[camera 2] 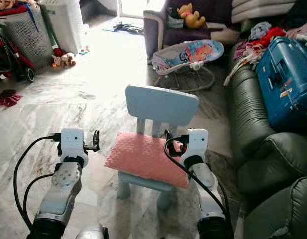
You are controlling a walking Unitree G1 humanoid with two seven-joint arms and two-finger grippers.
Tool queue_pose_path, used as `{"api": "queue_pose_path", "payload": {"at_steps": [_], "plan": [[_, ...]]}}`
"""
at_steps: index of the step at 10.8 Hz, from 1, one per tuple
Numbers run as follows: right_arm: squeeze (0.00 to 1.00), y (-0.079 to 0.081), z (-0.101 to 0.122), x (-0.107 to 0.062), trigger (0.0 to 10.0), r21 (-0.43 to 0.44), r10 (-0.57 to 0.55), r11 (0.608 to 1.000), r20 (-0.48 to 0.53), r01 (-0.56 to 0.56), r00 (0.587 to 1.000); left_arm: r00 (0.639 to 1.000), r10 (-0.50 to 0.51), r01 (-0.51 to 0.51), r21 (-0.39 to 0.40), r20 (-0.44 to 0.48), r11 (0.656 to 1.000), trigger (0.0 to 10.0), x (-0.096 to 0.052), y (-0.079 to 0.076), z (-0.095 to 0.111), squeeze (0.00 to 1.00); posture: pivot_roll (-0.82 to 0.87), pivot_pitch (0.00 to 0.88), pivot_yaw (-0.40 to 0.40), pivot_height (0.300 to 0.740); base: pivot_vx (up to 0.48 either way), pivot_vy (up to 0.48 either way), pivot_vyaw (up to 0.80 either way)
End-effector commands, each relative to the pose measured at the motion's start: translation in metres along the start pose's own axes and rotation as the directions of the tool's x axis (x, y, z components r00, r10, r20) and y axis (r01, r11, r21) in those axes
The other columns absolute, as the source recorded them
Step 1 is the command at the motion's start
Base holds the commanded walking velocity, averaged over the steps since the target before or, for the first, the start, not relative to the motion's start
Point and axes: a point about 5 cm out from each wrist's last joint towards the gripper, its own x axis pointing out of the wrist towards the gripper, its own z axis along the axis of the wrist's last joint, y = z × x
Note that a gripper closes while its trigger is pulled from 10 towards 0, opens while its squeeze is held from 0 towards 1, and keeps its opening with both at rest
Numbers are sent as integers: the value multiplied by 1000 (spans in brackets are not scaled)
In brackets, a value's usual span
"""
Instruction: Move the pillow to the sofa
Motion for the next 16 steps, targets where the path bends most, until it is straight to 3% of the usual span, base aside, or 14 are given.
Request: {"api": "queue_pose_path", "payload": {"at_steps": [1,7,16], "plan": [[0,-1,4,2,10000,-1,-3,1000,9,3,1000,1000,-5,5,-6,23,1000,10000,0,0,5,0,-23,0,-31,740,0,0,0],[0,-3,3,0,10000,-8,-4,1000,1,4,1000,1000,-10,10,-21,19,1000,10000,-2,-3,5,0,-29,0,-37,740,277,0,-107],[0,-4,4,1,10000,-9,-11,1000,4,11,1000,1000,-19,19,-21,20,1000,10000,1,-4,5,0,-32,0,-32,740,314,265,0]]}}
